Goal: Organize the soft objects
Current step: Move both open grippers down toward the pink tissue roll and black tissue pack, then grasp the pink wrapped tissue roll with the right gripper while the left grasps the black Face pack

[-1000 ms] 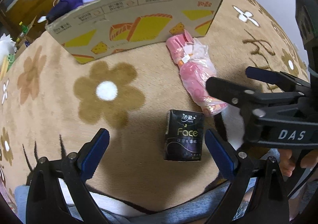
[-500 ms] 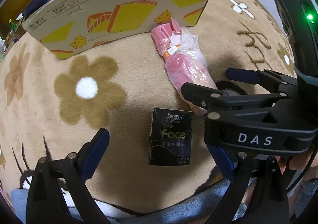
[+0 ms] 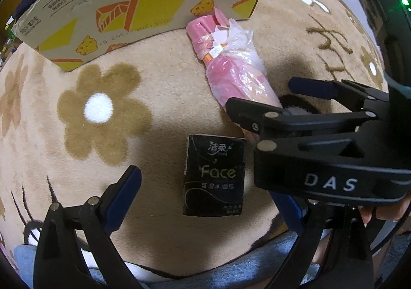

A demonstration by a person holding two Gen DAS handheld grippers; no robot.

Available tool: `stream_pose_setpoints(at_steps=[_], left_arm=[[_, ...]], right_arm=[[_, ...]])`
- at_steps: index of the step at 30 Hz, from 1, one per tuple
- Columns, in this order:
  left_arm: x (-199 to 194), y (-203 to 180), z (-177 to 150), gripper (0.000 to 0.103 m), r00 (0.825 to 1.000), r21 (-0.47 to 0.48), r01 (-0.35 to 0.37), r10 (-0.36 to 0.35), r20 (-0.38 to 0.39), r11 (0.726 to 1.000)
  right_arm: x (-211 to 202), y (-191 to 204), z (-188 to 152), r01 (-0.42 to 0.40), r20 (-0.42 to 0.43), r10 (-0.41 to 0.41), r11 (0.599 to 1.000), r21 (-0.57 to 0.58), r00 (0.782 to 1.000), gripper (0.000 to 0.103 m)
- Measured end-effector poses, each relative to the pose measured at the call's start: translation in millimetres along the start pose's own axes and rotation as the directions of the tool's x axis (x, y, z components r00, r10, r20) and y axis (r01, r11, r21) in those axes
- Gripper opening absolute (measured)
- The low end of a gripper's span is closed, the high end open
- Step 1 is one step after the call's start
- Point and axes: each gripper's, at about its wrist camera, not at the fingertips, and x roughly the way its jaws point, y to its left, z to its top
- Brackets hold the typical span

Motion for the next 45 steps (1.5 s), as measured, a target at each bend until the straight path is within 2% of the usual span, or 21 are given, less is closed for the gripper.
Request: stream_pose_setpoints(at_steps=[5, 11, 15, 23, 25, 27, 28, 31, 34, 36, 39, 45], left_arm=[[7.2, -0.5, 2.0, 0.096, 0.999, -0.014, -0.039, 0.038, -0.022, 0.999], [15.9, 0.9, 1.6, 0.094, 0.998, -0.023, -0.050, 0.049, -0.041, 0.998], [18.5, 3.0, -0.2, 0.086, 0.998, -0.040, -0.052, 0.051, -0.040, 0.998], [27.9, 13.6, 0.4, 0.060, 0.995, -0.060, -0.089, 0.086, -0.055, 0.994], [28.4, 24.2, 0.1, 0.054, 0.995, -0.077, -0.089, 0.085, -0.052, 0.993], [28.1, 27.6, -0.2, 0.048, 0.995, -0.085, -0.095, 0.091, -0.048, 0.992], [28.3, 28.6, -0.1, 0.046, 0.994, -0.088, -0.101, 0.098, -0.046, 0.991], [28.5, 29.6, 0.1, 0.046, 0.994, -0.082, -0.108, 0.105, -0.035, 0.991], [28.1, 30.1, 3.1, 0.046, 0.993, -0.076, -0.115, 0.114, -0.028, 0.990], [24.8, 28.9, 3.0, 0.045, 0.993, -0.073, -0.120, 0.120, -0.008, 0.990], [18.6, 26.9, 3.2, 0.045, 0.991, -0.074, -0.128, 0.131, 0.036, 0.989], [-1.6, 31.5, -0.6, 0.045, 0.978, -0.088, -0.157, 0.167, 0.127, 0.984]], right_arm=[[0.5, -0.2, 0.8, 0.003, 0.001, -0.003, 1.000, -0.003, 1.000, 0.095], [0.0, -2.4, 1.5, 0.024, 0.011, -0.024, 1.000, -0.004, 1.000, 0.084], [-4.3, -4.1, 3.8, 0.008, 0.033, -0.008, 1.000, -0.004, 0.999, 0.068], [-5.5, -6.7, 5.4, -0.014, 0.038, 0.013, 1.000, 0.016, 0.999, 0.066], [-7.4, -8.1, 5.9, -0.017, 0.046, 0.016, 1.000, 0.013, 0.999, 0.062], [-8.4, -5.7, 5.7, -0.036, 0.052, 0.036, 0.999, 0.002, 0.998, 0.052], [-8.0, -4.3, 5.8, -0.050, 0.051, 0.050, 0.999, -0.003, 0.997, 0.050], [-3.9, -2.0, 5.6, -0.073, 0.037, 0.073, 0.997, -0.005, 0.997, 0.045], [-2.4, 2.5, 5.9, -0.074, 0.019, 0.075, 0.997, -0.012, 0.997, 0.033], [-7.8, 0.8, 5.6, -0.082, 0.031, 0.081, 0.997, 0.002, 0.996, 0.024], [-17.5, -2.5, 3.6, -0.083, 0.065, 0.081, 0.996, 0.018, 0.995, 0.018], [-41.4, -1.8, -2.5, -0.058, 0.144, 0.055, 0.998, 0.016, 0.988, 0.015]])
